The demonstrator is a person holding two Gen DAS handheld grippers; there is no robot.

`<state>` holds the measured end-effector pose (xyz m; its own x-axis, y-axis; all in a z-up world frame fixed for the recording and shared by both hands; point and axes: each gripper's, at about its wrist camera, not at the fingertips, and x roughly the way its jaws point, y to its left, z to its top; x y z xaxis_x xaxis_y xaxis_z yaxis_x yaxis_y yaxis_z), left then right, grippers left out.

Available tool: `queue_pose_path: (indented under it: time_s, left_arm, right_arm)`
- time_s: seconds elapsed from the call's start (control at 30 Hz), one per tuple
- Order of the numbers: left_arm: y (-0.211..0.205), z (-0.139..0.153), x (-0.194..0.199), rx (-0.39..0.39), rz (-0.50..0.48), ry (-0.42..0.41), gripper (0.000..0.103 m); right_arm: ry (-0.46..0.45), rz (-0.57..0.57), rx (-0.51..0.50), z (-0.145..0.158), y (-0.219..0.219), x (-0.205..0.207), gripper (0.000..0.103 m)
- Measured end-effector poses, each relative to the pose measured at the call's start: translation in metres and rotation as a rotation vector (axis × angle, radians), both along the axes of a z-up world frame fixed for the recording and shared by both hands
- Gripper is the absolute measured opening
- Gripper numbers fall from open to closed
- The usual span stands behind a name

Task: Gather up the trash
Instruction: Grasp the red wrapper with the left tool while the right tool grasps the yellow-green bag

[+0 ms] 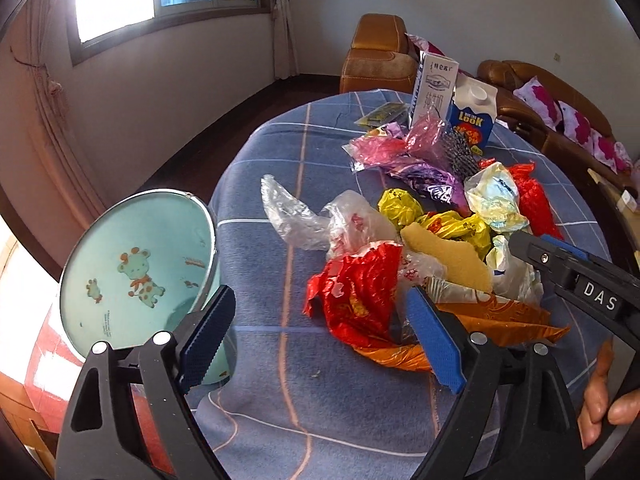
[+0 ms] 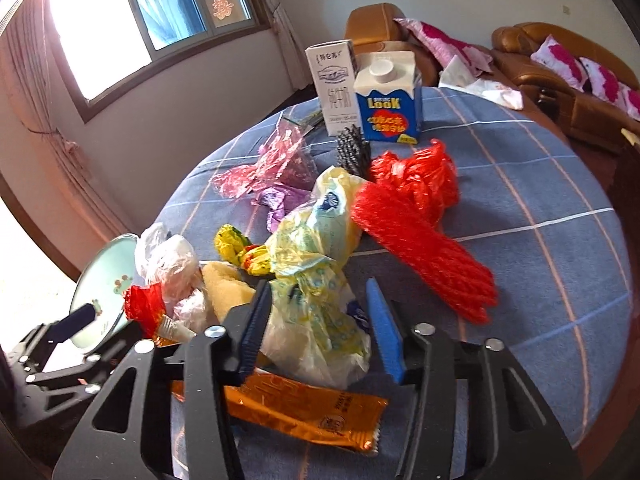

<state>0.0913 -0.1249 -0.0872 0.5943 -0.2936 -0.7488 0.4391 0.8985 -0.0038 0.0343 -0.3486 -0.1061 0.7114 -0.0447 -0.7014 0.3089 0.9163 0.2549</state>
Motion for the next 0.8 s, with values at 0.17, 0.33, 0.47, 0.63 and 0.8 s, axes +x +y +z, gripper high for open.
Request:
queue_pose_path:
  time_s: [0.17, 0.33, 0.47, 0.63, 0.8]
  left_arm:
    - [-0.009, -0.018, 0.011, -0.016, -0.018, 0.078, 0.064]
    - [-0.012, -0.024, 0.016, -0.03, -0.033, 0.097, 0.031]
    - [-0.006, -0.012, 0.016, -0.055, -0.017, 0.071, 0.029]
    - [0.009, 0.021, 0.007, -0.098, 0.0, -0.014, 0.029]
    - [0.034, 0.048, 0.004, -0.117, 0.055, -0.091, 0.029]
  right_arm:
    - [0.003, 0.03, 0.016, -0.002, -0.002, 0.006, 0.019]
    - [-0.016, 0.05, -0.011, 0.002, 0.001, 0.008, 0.017]
    - [-0.081, 0.029, -0.046, 0.023, 0.002, -0.001, 0.017]
    - [-0.134, 0.019, -0.091, 0.045, 0.006, -0.01, 0.017]
    - [-0.158, 0.018, -0.121, 0.055, 0.017, -0.013, 0.017]
